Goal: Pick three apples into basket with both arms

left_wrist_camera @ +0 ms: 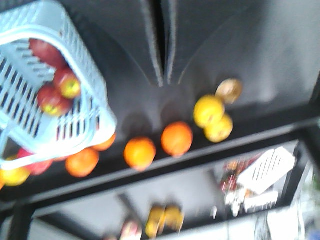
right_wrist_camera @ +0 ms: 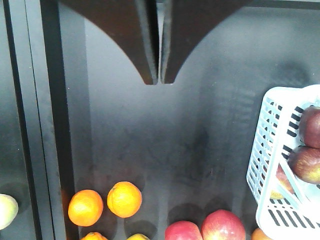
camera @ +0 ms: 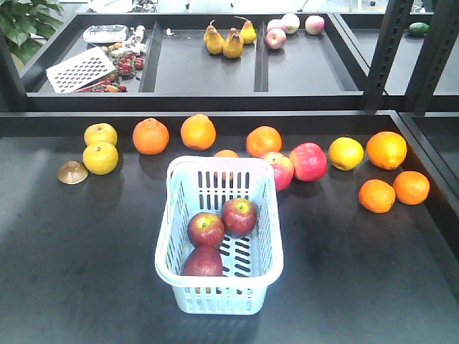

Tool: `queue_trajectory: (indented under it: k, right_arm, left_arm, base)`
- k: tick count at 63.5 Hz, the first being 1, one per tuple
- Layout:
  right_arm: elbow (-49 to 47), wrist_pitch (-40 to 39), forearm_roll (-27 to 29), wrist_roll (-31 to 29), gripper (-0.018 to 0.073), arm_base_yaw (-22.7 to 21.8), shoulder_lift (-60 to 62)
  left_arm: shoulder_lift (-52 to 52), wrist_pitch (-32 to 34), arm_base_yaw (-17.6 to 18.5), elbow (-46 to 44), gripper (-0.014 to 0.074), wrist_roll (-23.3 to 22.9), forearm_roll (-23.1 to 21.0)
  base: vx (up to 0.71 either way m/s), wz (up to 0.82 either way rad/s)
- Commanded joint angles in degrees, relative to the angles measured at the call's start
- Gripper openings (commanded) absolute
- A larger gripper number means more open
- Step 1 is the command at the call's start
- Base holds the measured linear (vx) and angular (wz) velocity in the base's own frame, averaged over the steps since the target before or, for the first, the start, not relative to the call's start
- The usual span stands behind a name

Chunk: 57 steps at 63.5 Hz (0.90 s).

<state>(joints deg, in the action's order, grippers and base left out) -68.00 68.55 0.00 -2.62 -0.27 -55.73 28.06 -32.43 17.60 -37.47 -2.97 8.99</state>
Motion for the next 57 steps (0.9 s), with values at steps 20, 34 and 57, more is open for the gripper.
queue_trajectory:
  k: [20, 34, 57]
  right_arm:
    - [-1.5, -3.1, 0.0, -0.6, -0.0009, -0.3, 0.6]
    - [-1.5, -3.1, 0.0, -0.6, -0.0009, -0.3, 0.6]
    - [-1.5, -3.1, 0.0, -0.6, -0.0009, -0.3, 0.6]
  left_arm:
    - [-21.3, 30.1, -9.6, 29.0, -0.0006, -0.5, -5.6]
    - [-27.9, 31.0, -15.3, 36.7, -0.0006, -0.5, -8.7]
    - [-29.7, 32.1, -16.6, 39.3, -0.0006, -0.5, -11.3]
  base:
    - [0.00, 0.00]
    - [0.00, 0.00]
    - [0.00, 0.00]
